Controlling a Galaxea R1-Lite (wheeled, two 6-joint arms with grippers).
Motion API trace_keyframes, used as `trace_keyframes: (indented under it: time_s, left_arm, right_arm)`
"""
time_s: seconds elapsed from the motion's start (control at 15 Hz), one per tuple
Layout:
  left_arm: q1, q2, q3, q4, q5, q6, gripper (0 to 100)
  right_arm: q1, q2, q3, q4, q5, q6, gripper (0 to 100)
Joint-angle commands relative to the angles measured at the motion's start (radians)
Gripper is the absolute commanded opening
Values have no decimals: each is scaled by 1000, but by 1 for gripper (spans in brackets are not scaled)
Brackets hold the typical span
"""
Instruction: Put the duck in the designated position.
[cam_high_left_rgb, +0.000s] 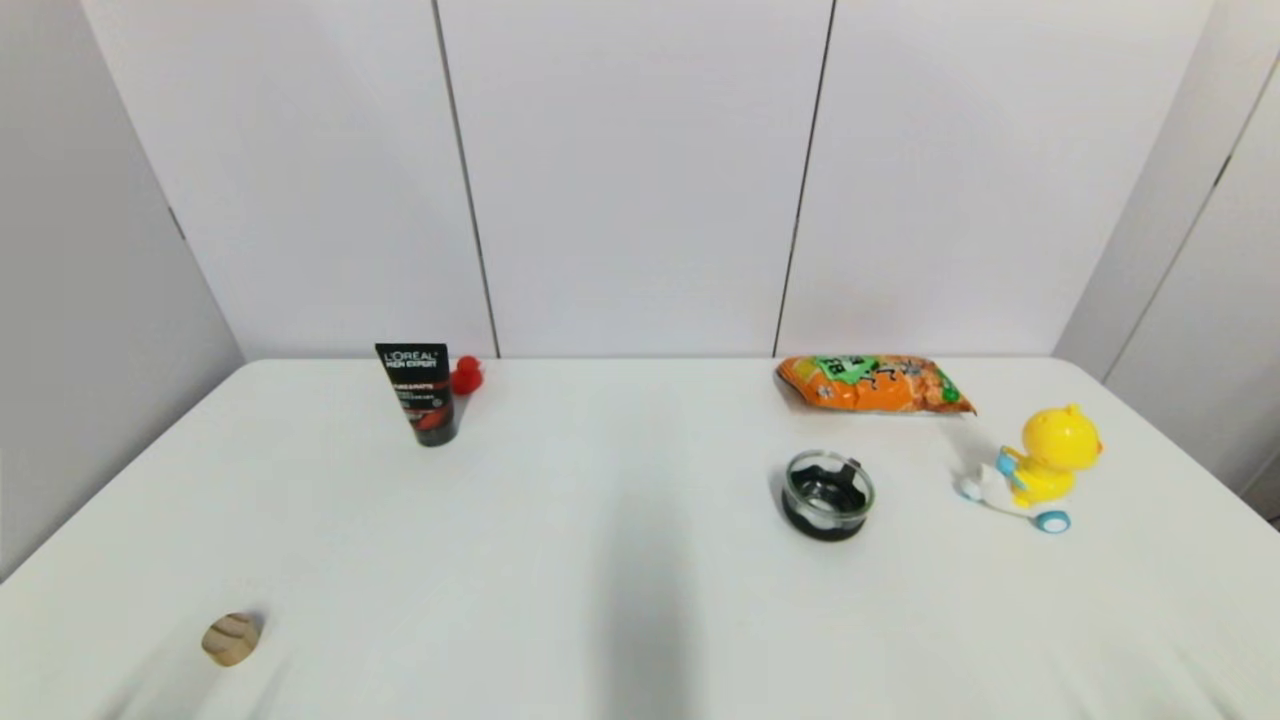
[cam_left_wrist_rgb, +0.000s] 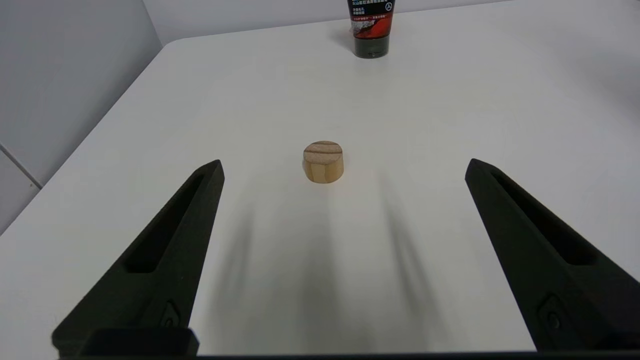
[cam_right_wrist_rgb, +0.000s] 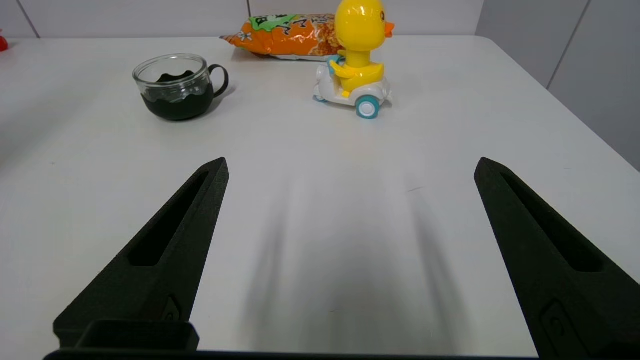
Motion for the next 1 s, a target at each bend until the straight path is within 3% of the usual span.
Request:
trace_keyframes:
  time_s: [0.07,1.0]
  left_arm:
    - [0,2,0,0,0,1,100]
    - [0,2,0,0,0,1,100]
  right_arm:
    - [0,1,0,0,0,1,100]
    - [0,1,0,0,0,-7,100]
